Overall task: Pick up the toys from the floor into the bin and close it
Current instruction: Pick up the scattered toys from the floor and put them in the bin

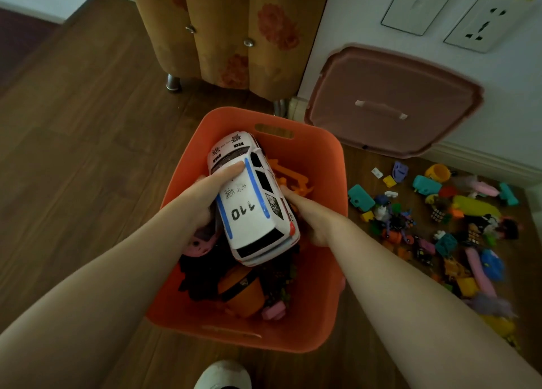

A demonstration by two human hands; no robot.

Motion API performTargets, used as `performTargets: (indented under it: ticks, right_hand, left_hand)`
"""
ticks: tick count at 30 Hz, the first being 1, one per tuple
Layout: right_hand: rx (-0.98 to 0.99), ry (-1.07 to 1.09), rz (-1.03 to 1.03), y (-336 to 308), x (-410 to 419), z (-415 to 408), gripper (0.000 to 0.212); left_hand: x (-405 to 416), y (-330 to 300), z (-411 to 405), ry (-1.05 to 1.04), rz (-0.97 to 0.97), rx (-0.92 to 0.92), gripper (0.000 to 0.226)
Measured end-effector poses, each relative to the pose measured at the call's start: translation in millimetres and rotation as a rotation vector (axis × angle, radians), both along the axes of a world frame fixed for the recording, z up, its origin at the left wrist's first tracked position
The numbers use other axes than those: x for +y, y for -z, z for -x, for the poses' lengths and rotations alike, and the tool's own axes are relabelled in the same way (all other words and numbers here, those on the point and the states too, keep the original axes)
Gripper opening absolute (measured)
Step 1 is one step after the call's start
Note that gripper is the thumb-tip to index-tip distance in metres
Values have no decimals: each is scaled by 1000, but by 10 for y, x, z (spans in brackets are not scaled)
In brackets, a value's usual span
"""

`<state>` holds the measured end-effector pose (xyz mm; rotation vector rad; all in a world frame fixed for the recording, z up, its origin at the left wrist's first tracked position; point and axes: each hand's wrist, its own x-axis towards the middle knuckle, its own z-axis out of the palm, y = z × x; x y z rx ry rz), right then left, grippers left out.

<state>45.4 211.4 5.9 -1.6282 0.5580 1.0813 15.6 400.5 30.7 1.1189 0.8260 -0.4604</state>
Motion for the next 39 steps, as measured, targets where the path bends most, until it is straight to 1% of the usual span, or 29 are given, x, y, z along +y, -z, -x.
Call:
performTargets:
  ticks: [1,3,4,6,7,8,9,10,12,13,15,16,17,19,20,22,24,25,26,27,28,30,31,32,34,35,37,38,39]
  right_hand:
    - [0,-5,-9,38,1,-17,123]
    - [-12,-8,27,41,10,-28,126]
    - [-13,-14,51,68,6,-40,123]
    - [-22,-34,63,149,-7,-59,106]
    - [-24,-47,83,160,-10,-51,107]
    - [-12,-65,106,158,-17,-46,112]
    - [4,-100,115,123,-15,-28,113]
    - [13,-139,118,76,-13,-12,104]
    - [12,-225,134,-22,6,20,63]
    - [15,-255,156,-3,-4,22,57]
    - [-46,-271,211,-23,28,38,84]
    - [-137,-231,243,-31,51,32,93]
    - [-244,-184,285,-33,58,8,91]
    - [-396,-129,352,-88,41,-28,72]
    - [-417,-155,354,-123,27,-21,68]
    - [-376,-248,238,-198,28,36,70]
    - [-282,-252,88,-226,90,130,69]
    - [-260,-222,50,-218,131,161,71]
    - [-258,-187,24,-190,161,169,77]
    - [-260,-147,11,-190,188,170,82]
    - [-253,-115,0,-173,192,153,87]
    - [-217,-94,-10,-173,175,130,89]
    - [-202,-102,-17,-185,157,141,88]
    - [-197,-115,-20,-183,142,150,91]
    - [-186,-138,-22,-173,115,163,104]
    - [-181,-134,-31,-166,119,168,106]
    - [-188,-82,-55,-189,156,183,96]
    - [-186,-37,-61,-217,178,180,89]
    - [-183,10,-55,-235,204,167,85]
  left_hand:
    - [9,-6,17,-6,12,-23,79]
    - [-2,-66,49,-25,8,-66,94]
    - [-14,-90,69,-28,-33,-78,94]
    - [-44,-162,119,9,-136,-119,93]
    - [-58,-204,150,28,-177,-148,92]
    - [-62,-244,192,48,-208,-178,89]
    - [-49,-266,232,53,-210,-191,87]
    - [-35,-279,279,53,-190,-179,86]
    - [-17,-274,378,68,-151,-99,87]
    - [-25,-274,434,78,-151,-57,90]
    - [-73,-261,532,90,-185,-13,103]
    - [-116,-256,566,98,-214,-21,109]
    - [-175,-238,577,108,-256,-40,110]
    - [-305,-211,555,119,-320,-64,102]
    - [-350,-185,527,121,-339,-58,91]
    - [-348,-116,455,144,-422,-49,64]
    - [-255,-76,406,226,-598,-78,56]
    - [-190,-54,396,330,-747,-75,52]
    - [-135,-20,381,483,-917,-65,43]
    - [-84,32,362,634,-1027,-20,35]
    - [-60,40,351,775,-1096,42,34]
    - [-75,34,327,1081,-1133,185,41]
    - [-84,7,329,1175,-1146,226,40]
    - [-87,22,312,1221,-1152,242,32]
    - [-77,22,286,1161,-1102,306,13]
    - [-68,12,284,1106,-1074,312,9]
    - [-50,-15,262,1075,-1115,238,9]
    - [-37,-17,253,1025,-1133,187,11]
    - [-34,-43,263,941,-1131,153,18]
